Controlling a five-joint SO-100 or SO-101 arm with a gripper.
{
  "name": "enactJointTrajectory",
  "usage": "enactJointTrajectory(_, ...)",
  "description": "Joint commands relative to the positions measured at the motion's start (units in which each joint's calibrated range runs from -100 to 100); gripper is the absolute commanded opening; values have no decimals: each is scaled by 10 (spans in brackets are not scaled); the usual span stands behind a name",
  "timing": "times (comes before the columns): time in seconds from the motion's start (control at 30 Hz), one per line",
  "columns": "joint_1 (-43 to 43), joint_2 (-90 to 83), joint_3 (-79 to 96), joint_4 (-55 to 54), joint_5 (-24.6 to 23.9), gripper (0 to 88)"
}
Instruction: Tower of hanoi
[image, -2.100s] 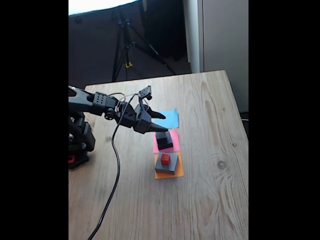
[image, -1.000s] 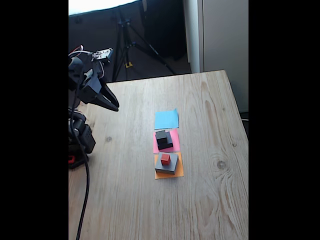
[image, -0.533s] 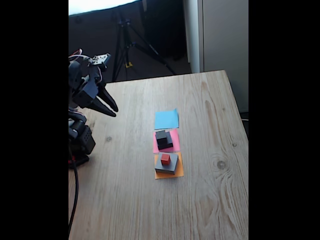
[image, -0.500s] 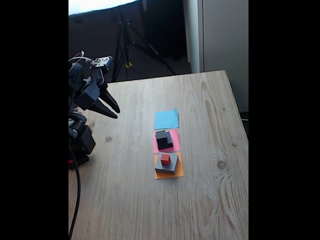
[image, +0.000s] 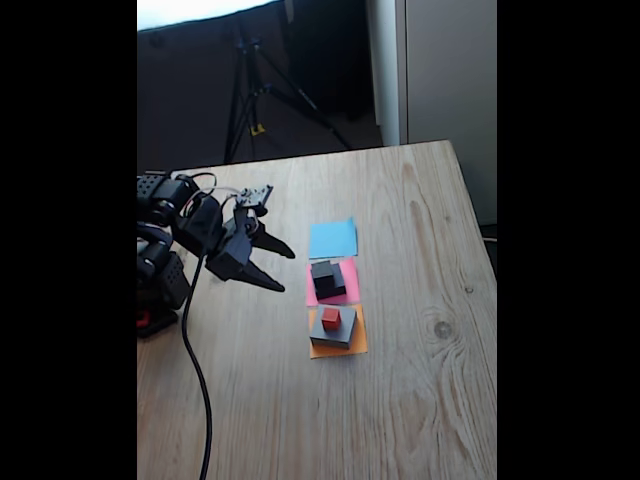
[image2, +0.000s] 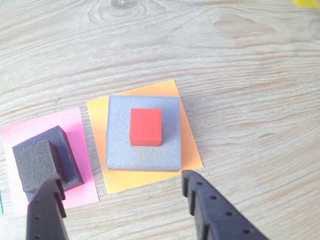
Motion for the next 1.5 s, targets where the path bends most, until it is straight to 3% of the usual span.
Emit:
enactJointTrajectory(0.0, 3, -13, 34, -92, 7, 280)
enactJointTrajectory(0.8, 8, 248, 169, -573, 7, 256)
enactJointTrajectory(1.47, 4, 444, 172, -789, 7, 256)
